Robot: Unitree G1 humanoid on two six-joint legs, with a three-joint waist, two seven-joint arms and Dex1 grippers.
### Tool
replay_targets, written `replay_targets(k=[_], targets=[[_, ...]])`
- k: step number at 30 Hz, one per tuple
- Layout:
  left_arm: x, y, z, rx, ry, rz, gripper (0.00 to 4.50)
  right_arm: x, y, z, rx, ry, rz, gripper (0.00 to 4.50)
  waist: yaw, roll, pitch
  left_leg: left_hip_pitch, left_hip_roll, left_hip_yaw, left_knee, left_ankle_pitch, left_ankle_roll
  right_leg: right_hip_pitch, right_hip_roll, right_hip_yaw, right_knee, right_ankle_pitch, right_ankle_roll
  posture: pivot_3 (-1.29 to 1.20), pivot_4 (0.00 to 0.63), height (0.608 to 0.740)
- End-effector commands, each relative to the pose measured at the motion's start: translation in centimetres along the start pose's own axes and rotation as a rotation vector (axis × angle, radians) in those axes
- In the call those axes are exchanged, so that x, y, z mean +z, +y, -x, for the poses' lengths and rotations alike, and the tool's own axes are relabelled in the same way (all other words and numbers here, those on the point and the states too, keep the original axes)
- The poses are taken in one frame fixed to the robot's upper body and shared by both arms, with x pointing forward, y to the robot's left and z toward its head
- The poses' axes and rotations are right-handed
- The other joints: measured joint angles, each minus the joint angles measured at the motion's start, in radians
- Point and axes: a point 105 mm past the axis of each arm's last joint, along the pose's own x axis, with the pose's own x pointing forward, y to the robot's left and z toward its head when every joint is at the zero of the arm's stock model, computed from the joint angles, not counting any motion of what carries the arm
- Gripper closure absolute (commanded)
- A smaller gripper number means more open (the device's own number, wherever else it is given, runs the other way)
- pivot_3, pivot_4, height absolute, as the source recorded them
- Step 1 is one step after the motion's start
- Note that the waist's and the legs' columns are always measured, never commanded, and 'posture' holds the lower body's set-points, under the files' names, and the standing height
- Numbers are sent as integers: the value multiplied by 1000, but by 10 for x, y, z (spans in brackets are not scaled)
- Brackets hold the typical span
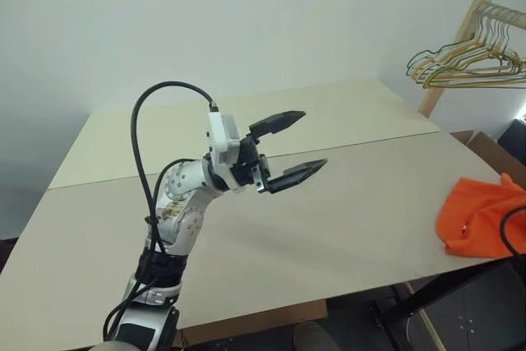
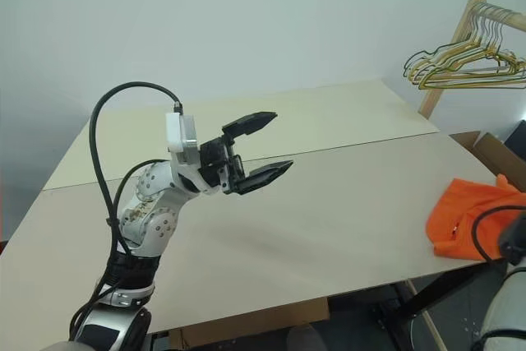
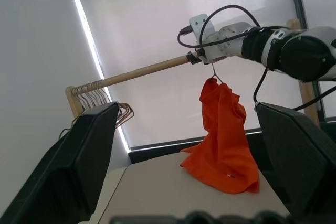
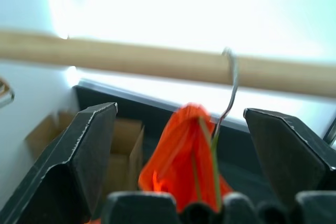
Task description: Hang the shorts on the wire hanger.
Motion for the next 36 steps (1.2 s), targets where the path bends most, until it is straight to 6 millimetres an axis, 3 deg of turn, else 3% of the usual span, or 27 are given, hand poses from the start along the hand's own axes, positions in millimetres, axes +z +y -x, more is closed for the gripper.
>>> replay_targets(k=[1, 6, 9, 14, 20, 23, 27, 31, 36], targets=[[18, -2, 0, -21, -69, -18, 0, 26, 4, 18, 6, -135, -9, 38, 1, 1, -1, 0, 0, 0, 0, 0, 0, 0, 0, 0, 1, 0, 0, -252, 0, 740], [23, -5, 5, -28, -80, -4, 0, 16, 33, 36, 131, -167, 78, 38, 4, 2, -2, 1, 0, 0, 2, 0, 0, 0, 0, 0, 3, 0, 0, -229, 0, 740], [18, -3, 13, 3, -33, -23, 0, 16, 68, 57, 318, -232, 168, 38, 5, 3, -2, 1, 0, 0, 2, 0, 0, 0, 0, 1, 4, 0, 0, -210, 0, 740], [12, 10, 39, 127, 86, -78, 0, 15, 130, 118, 736, -334, 239, 38, 1, 4, -2, 4, 1, 0, 2, 0, 0, 0, 2, 2, 5, 0, 0, -159, 0, 740], [9, 15, 83, 269, 235, -114, 0, -13, 171, 195, 1216, -301, 311, 38, 47, -1, 1, 8, 1, -3, 1, 1, -2, -2, 1, -1, 7, 0, 0, -81, 0, 740], [13, 17, 105, 348, 302, -131, 0, -31, 177, 238, 1464, -282, 368, 38, 84, -5, 2, 4, 1, -5, 2, 1, -2, -6, -1, -3, 9, 0, -1, -55, 0, 740], [11, 22, 133, 452, 432, -171, 0, -49, 165, 284, 1785, -309, 423, 38, 148, -6, 2, -4, 0, -5, 2, 2, -3, -17, -3, -5, 13, 1, -2, -26, 0, 740], [15, 21, 149, 507, 490, -167, 0, -54, 152, 301, 1959, -362, 449, 38, 211, -9, 2, -10, -1, -4, 3, 2, -4, -27, -4, -6, 18, 2, -4, 70, 0, 740], [11, 14, 161, 548, 539, -175, 0, -79, 131, 308, 2137, -418, 607, 38, 275, -15, 3, -17, -1, -5, 3, 6, -11, -36, -3, -10, 21, 1, -8, 112, 0, 740]])
